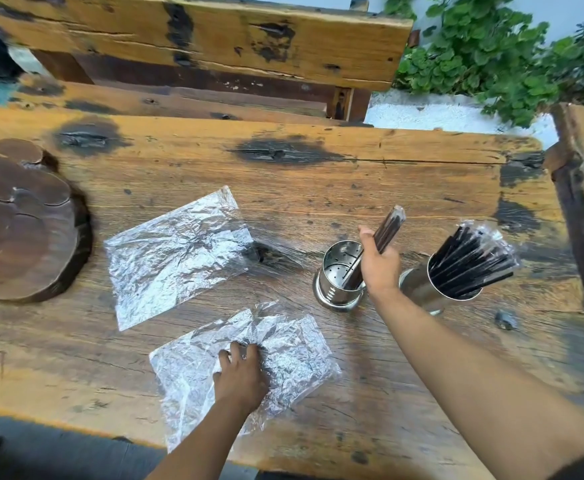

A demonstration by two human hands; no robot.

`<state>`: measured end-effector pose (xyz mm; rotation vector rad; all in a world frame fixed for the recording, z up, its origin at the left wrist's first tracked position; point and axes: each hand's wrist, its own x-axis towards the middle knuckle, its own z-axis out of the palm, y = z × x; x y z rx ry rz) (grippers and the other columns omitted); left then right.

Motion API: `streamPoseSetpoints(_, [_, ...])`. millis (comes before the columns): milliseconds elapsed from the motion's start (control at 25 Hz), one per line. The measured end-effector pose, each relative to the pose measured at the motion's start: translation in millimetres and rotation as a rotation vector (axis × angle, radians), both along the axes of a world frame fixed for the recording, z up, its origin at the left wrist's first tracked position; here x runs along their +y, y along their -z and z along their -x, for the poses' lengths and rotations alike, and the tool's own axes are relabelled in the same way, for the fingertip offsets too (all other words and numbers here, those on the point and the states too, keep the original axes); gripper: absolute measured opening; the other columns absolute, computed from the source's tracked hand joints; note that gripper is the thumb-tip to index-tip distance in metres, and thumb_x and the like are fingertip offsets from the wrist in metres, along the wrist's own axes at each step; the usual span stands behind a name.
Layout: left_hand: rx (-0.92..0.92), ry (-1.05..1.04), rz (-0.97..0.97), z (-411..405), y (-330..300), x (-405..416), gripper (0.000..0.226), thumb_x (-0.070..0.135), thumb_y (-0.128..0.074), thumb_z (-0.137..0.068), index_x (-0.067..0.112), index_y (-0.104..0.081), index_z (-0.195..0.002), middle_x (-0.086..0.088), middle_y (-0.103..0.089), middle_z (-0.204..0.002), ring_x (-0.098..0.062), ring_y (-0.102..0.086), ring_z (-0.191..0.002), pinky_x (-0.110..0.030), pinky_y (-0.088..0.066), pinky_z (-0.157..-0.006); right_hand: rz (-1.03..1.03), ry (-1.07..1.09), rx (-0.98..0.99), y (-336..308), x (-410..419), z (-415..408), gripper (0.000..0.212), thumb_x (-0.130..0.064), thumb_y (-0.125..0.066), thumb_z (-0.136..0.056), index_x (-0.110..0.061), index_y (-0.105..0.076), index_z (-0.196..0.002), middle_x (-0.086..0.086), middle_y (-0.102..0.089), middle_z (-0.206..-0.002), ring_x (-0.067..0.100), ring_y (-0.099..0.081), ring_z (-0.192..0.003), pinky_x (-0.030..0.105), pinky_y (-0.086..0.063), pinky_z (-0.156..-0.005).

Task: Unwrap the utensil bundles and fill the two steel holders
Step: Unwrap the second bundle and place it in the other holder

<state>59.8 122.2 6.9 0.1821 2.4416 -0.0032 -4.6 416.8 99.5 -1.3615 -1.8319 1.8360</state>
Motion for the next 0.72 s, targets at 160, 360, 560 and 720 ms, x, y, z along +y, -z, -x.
streamPoseSetpoints(160, [-0.006, 0.01, 0.015, -0.5, 1.4, 0.0, 0.058, 0.045, -0.059, -0.09, 0.03, -0.036, -0.141, -0.006, -0.029, -0.147, -0.033, -0.028, -0.138, -0.051, -0.049, -0.1, 0.057, -0.15, -0.019, 12.1, -1.8, -12.6, 0.04, -0.042, -0.061, -0.1, -0.027, -0.064, -0.137, -0.008, -0.068, -0.121, 0.012, -0.06, -0.116, 0.023, -0.044, -0.101])
streamPoseSetpoints(360, [-0.02, 0.017, 0.008, 5.1, -2.3, 3.3, 0.059, 0.051, -0.061, -0.089, 0.028, -0.037, -0.138, -0.006, -0.03, -0.143, -0.032, -0.03, -0.135, -0.049, -0.052, -0.096, 0.148, -0.225, -0.03, 6.0, 7.9, -19.3, 0.021, -0.019, -0.073, -0.093, -0.027, -0.07, -0.112, -0.007, -0.069, -0.12, 0.011, -0.064, -0.106, 0.033, -0.044, -0.107])
streamPoseSetpoints(560, [-0.004, -0.005, 0.014, 2.3, -5.6, 7.7, 0.059, 0.05, -0.059, -0.089, 0.027, -0.037, -0.139, -0.007, -0.031, -0.144, -0.032, -0.031, -0.135, -0.049, -0.051, -0.097, 0.049, -0.25, 0.066, -3.1, 20.8, -24.6, 0.033, -0.014, -0.077, -0.09, -0.015, -0.066, -0.121, -0.004, -0.074, -0.105, 0.008, -0.068, -0.095, 0.012, -0.049, -0.076])
streamPoseSetpoints(720, [-0.001, -0.013, -0.006, -1.2, -5.4, 5.7, 0.058, 0.047, -0.059, -0.089, 0.029, -0.037, -0.139, -0.007, -0.03, -0.146, -0.032, -0.028, -0.138, -0.05, -0.05, -0.099, -0.045, -0.272, 0.085, -3.6, 24.7, -22.8, 0.008, -0.014, -0.068, -0.097, -0.009, -0.074, -0.093, -0.009, -0.075, -0.079, 0.002, -0.069, -0.073, 0.012, -0.052, -0.067])
